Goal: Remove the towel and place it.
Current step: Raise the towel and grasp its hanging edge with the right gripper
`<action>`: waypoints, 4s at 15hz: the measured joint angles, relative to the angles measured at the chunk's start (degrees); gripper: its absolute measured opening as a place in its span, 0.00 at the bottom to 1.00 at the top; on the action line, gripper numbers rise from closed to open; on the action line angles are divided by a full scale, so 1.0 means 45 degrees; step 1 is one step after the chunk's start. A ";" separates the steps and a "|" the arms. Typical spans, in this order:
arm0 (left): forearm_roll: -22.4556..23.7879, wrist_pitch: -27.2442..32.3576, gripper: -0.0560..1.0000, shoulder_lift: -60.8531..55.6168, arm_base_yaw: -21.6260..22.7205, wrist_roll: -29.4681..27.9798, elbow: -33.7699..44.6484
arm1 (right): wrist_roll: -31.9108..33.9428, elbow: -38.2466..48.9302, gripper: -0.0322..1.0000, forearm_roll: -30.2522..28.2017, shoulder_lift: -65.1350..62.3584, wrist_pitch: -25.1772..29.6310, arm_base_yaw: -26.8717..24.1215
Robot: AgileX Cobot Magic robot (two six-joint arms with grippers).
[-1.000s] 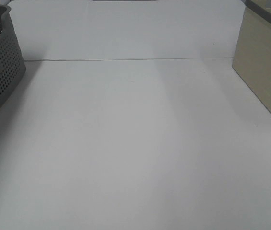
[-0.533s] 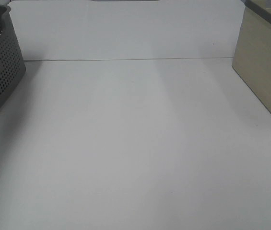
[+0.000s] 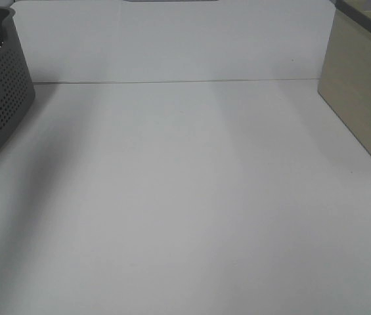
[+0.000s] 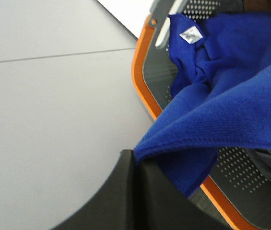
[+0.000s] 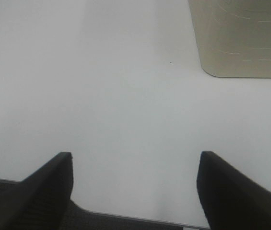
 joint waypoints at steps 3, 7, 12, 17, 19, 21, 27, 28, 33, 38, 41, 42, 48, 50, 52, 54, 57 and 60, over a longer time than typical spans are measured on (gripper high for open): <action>-0.0013 -0.0153 0.05 -0.1197 -0.1426 0.0000 0.0000 | 0.0000 0.0000 0.72 0.0000 0.0000 0.0000 0.0000; 0.0089 -0.0293 0.05 -0.1642 -0.3603 -0.0102 0.0000 | 0.0000 0.0000 0.72 0.0000 0.0000 0.0000 0.0000; 0.0458 -0.1719 0.05 -0.1299 -0.5870 -0.1120 0.0000 | 0.0000 0.0000 0.72 0.0038 0.0000 -0.0064 0.0000; 0.0560 -0.1961 0.05 -0.0293 -0.7168 -0.1490 0.0000 | -0.2012 -0.0178 0.72 0.2699 0.1553 -0.2776 0.0000; 0.0573 -0.2177 0.05 -0.0076 -0.7741 -0.1986 0.0013 | -0.5666 -0.0178 0.72 0.5806 0.3807 -0.4991 0.0000; 0.0598 -0.2878 0.05 0.0000 -0.8047 -0.2725 0.0013 | -0.9358 -0.0178 0.72 0.8467 0.5870 -0.6137 0.0000; 0.0586 -0.4011 0.05 0.0446 -0.8849 -0.3387 0.0013 | -1.8959 -0.0178 0.78 1.7609 1.1395 -0.6086 0.0000; 0.0547 -0.4138 0.05 0.0522 -0.8951 -0.3400 0.0013 | -2.0652 -0.0178 0.78 1.9315 1.2338 -0.5500 0.0000; 0.0306 -0.4584 0.05 0.0917 -0.9091 -0.3603 0.0013 | -2.4013 -0.1630 0.78 2.0817 1.7342 -0.2648 0.0000; 0.0140 -0.5335 0.05 0.0929 -0.9091 -0.4418 0.0013 | -2.4077 -0.4049 0.78 2.0907 2.0410 -0.2572 0.1630; -0.0089 -0.5539 0.05 0.0929 -0.9091 -0.4482 0.0013 | -2.4077 -0.5399 0.78 2.0907 2.1518 -0.3247 0.2725; -0.0153 -0.5602 0.05 0.0929 -0.9091 -0.4482 0.0013 | -2.4051 -0.5806 0.78 2.0907 2.1849 -0.3298 0.2916; -0.0178 -0.5602 0.05 0.0929 -0.9091 -0.4495 0.0013 | -2.3746 -0.6430 0.66 2.0907 2.2460 -0.3438 0.3081; -0.0178 -0.5602 0.05 0.0929 -0.9091 -0.4520 0.0013 | -2.3746 -0.6430 0.43 2.0907 2.2460 -0.3450 0.3081; -0.0191 -0.5602 0.05 0.0929 -0.9091 -0.4533 0.0013 | -2.3746 -0.6430 0.07 2.0907 2.2460 -0.3450 0.3081; -0.0216 -0.5602 0.05 0.0929 -0.9091 -0.4533 0.0013 | -2.3644 -0.6430 0.05 2.0907 2.2460 -0.3463 0.3081; -0.0255 -0.5602 0.05 0.0929 -0.9091 -0.4584 0.0013 | -2.1620 -0.6430 0.05 2.0461 2.2371 -0.4342 0.3081; -0.0318 -0.5602 0.05 0.0929 -0.9091 -0.5500 0.0013 | -1.8806 -0.6506 0.05 1.8258 2.1492 -0.5360 0.3081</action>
